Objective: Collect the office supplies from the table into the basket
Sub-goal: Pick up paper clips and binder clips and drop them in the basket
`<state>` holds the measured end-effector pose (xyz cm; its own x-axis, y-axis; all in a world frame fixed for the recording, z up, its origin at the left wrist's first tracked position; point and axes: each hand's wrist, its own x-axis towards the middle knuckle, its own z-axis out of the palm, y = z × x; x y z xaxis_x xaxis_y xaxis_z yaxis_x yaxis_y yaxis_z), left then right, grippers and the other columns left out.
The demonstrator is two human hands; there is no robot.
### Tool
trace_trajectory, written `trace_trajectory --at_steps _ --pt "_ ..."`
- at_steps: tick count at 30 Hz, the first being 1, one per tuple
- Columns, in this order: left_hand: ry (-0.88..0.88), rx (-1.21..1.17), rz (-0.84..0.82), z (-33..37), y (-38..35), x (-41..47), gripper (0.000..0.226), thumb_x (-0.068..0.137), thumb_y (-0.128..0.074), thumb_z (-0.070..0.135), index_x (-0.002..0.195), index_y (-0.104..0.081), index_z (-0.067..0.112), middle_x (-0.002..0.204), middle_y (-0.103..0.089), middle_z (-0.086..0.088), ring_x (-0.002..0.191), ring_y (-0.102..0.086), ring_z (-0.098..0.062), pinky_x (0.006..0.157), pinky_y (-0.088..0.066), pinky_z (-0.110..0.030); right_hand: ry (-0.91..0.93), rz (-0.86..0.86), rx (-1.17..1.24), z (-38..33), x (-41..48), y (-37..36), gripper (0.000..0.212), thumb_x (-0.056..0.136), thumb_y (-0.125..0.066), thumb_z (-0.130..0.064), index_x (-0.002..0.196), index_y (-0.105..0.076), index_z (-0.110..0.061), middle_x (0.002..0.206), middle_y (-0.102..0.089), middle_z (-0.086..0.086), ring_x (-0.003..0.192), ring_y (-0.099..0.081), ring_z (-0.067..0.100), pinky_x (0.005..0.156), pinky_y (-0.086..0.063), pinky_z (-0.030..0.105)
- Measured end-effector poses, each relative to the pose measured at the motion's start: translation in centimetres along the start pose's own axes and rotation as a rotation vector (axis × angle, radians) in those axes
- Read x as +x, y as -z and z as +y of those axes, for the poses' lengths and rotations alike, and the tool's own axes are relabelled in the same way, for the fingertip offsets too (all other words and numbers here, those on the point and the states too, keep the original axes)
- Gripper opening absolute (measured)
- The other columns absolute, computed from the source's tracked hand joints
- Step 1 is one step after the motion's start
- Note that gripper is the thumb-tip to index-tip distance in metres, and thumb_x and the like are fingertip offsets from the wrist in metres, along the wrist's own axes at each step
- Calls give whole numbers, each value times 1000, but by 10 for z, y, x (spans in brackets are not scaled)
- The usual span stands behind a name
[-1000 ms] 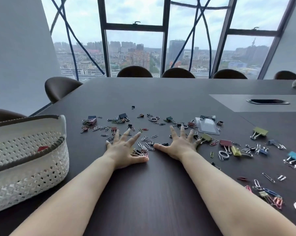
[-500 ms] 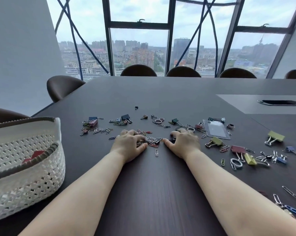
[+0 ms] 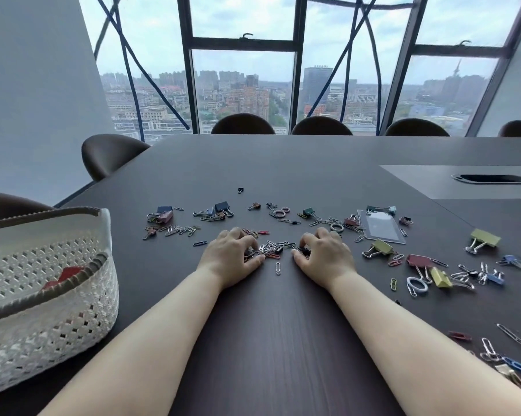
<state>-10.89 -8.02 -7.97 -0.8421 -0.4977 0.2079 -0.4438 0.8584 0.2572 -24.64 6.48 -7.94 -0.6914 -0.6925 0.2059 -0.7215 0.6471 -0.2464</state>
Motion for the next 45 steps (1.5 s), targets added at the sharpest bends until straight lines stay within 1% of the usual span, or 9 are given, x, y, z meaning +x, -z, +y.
trace_trajectory --at_steps 4,9,15,23,28,32,37,42,45 --pt "9 12 11 4 3 -4 29 87 -50 50 102 -55 25 113 -52 1 114 -47 -20 90 -39 -29 -7 9 30 -3 -3 3 29 88 -48 -44 95 -57 -17 108 -53 9 107 -54 28 85 -43 33" --pt "47 31 16 7 3 -4 46 88 -48 46 127 -41 23 125 -54 -3 119 -50 -24 94 -39 -32 -31 24 11 -4 -5 4 30 90 -46 -38 98 -60 -12 114 -51 10 105 -57 31 85 -44 33" --pt "51 129 59 7 1 -2 32 89 -45 45 99 -54 15 108 -57 -6 107 -55 -26 87 -42 -32 -52 26 -12 -6 -3 3 32 91 -43 -37 105 -57 -13 115 -51 10 107 -57 30 84 -44 32" --pt "52 99 126 8 2 -5 25 90 -47 38 95 -56 15 106 -66 -5 101 -59 -27 80 -42 -29 -16 43 -42 -11 -3 3 30 95 -38 -26 107 -54 -4 119 -50 14 104 -58 36 82 -46 35" --pt "72 70 157 6 2 -7 24 89 -48 38 82 -57 16 97 -68 -6 98 -60 -28 74 -40 -27 25 75 51 -9 -4 2 22 96 -37 -23 97 -50 -5 110 -58 17 101 -59 36 78 -44 35" --pt "53 -35 216 9 5 -14 28 87 -51 35 66 -43 19 83 -67 -7 86 -60 -29 68 -38 -27 119 107 230 -6 -9 4 18 94 -44 -20 78 -41 -12 90 -61 16 80 -55 31 67 -35 32" --pt "93 -106 286 14 27 -43 45 87 -52 34 52 -27 22 51 -39 7 65 -44 -24 60 -30 -26 65 181 522 -14 -18 19 23 91 -51 -19 71 -50 -8 65 -54 5 65 -49 25 59 -31 27" --pt "-83 59 650 16 91 -96 31 74 -49 35 50 -34 23 42 -43 4 42 -45 -21 50 -29 -17 126 293 720 -75 -40 53 27 89 -53 -17 63 -48 -16 47 -44 -11 47 -39 7 48 -30 13" --pt "-40 150 805 2 153 -128 30 78 -50 35 56 -33 23 46 -49 1 43 -53 -25 49 -33 -22 224 290 879 -133 -56 72 34 88 -53 -18 56 -44 -23 41 -49 -10 39 -37 7 45 -30 18"
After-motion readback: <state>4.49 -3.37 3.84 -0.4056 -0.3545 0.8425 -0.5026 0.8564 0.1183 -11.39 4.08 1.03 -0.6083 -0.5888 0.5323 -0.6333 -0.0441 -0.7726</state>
